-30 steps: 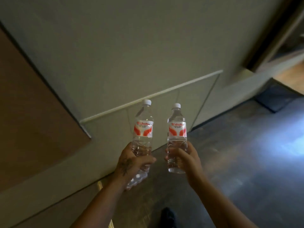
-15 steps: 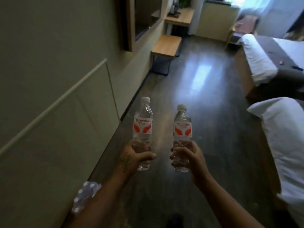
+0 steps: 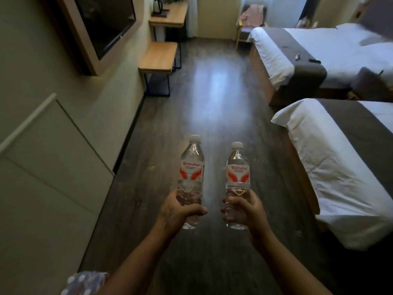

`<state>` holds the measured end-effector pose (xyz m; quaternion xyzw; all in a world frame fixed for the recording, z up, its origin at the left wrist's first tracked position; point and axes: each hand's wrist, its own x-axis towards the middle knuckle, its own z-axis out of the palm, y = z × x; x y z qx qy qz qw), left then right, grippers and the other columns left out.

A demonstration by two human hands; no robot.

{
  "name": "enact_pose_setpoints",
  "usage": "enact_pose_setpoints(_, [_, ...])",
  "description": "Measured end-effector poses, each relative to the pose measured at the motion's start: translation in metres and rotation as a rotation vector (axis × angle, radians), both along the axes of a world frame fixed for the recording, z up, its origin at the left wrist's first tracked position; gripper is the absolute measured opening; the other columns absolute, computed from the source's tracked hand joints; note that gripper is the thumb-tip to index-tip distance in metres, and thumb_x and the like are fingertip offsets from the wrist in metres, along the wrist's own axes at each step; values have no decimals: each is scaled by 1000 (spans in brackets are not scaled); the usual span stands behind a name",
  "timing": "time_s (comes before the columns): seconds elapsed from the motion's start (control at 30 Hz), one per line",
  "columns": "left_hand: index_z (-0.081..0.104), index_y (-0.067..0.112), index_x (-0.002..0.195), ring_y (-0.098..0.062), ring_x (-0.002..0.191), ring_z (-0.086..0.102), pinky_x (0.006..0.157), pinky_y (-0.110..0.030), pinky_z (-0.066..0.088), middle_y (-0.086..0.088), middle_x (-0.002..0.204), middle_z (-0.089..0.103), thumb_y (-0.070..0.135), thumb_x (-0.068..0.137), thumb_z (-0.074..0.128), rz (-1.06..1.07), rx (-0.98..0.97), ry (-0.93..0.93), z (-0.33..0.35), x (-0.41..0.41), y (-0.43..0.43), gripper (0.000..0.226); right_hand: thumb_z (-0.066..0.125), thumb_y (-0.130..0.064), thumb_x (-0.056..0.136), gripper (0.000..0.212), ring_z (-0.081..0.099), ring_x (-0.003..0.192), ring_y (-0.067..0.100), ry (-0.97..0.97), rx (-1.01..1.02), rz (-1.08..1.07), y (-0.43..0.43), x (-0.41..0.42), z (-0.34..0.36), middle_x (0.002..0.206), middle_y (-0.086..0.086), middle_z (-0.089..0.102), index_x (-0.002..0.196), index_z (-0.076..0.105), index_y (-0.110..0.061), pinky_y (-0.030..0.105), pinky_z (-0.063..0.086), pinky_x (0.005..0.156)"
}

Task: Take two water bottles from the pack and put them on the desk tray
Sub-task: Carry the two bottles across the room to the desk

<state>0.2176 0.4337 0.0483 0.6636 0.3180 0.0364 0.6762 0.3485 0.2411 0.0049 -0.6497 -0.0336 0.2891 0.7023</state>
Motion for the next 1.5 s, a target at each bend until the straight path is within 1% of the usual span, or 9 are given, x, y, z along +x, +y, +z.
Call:
enact_pose_setpoints(0.13, [69,18,120,-6,86,80,64,-15,61,-2,105,82,39,50,93,15,10,7,2,39,-4,77,88,-31,75,59,82,86,38,6,8,31,-6,43,-7,110,17,81,128,64,-18,39,66,64])
enact_pose_setpoints(0.4, [71,15,116,-22,91,82,74,-31,67,-6,102,83,42,49,91,59,1,34,-3,112,12,75,85,-26,76,57,82,82,35,33,18,93,13,124,-12,110,20,80,127,62,-14,38,66,62])
enact_pose_setpoints(0.57, [73,15,115,-21,89,82,72,-29,65,-5,99,84,26,59,91,56,-22,32,-10,176,53,60,89,-41,62,78,82,81,33,17,-7,98,56,185,-17,113,21,79,129,61,-12,36,66,63])
enact_pose_setpoints(0.67, [72,17,115,-20,89,82,69,-24,65,-5,102,85,25,60,90,48,-38,7,-16,224,87,59,89,-41,63,76,83,80,33,3,-3,79,91,229,-23,109,18,80,129,61,-14,34,65,62])
enact_pose_setpoints(0.83, [70,18,120,-12,88,81,65,-17,63,-6,106,84,24,60,91,2,-57,-15,-22,315,164,64,87,-37,72,66,83,84,35,19,-9,19,161,310,-31,107,13,82,129,62,-17,36,66,64])
enact_pose_setpoints(0.97, [68,15,129,-19,97,82,77,-29,68,-6,112,83,24,64,93,-44,-50,-21,-21,388,228,71,89,-40,71,65,83,85,37,-5,-14,-40,216,379,-22,109,14,81,127,64,-19,38,67,64])
enact_pose_setpoints(1.1, [70,15,123,-17,91,83,70,-23,66,-1,103,85,23,63,93,-66,-33,-15,-19,458,276,65,89,-37,71,65,83,85,37,-1,-13,-53,260,443,-20,107,14,82,128,63,-17,39,67,65])
enact_pose_setpoints(1.37, [71,15,120,-23,94,82,73,-28,66,-7,105,84,28,55,95,-68,1,30,-39,622,353,70,88,-40,66,72,82,85,37,11,-2,-57,337,607,-30,109,18,80,129,63,-15,40,66,65])
enact_pose_setpoints(1.5, [70,18,120,-22,96,82,75,-29,67,-5,106,84,27,57,95,-54,9,32,-39,720,386,69,86,-34,75,60,83,85,37,3,17,-46,377,711,-37,106,15,81,128,63,-17,40,67,64])
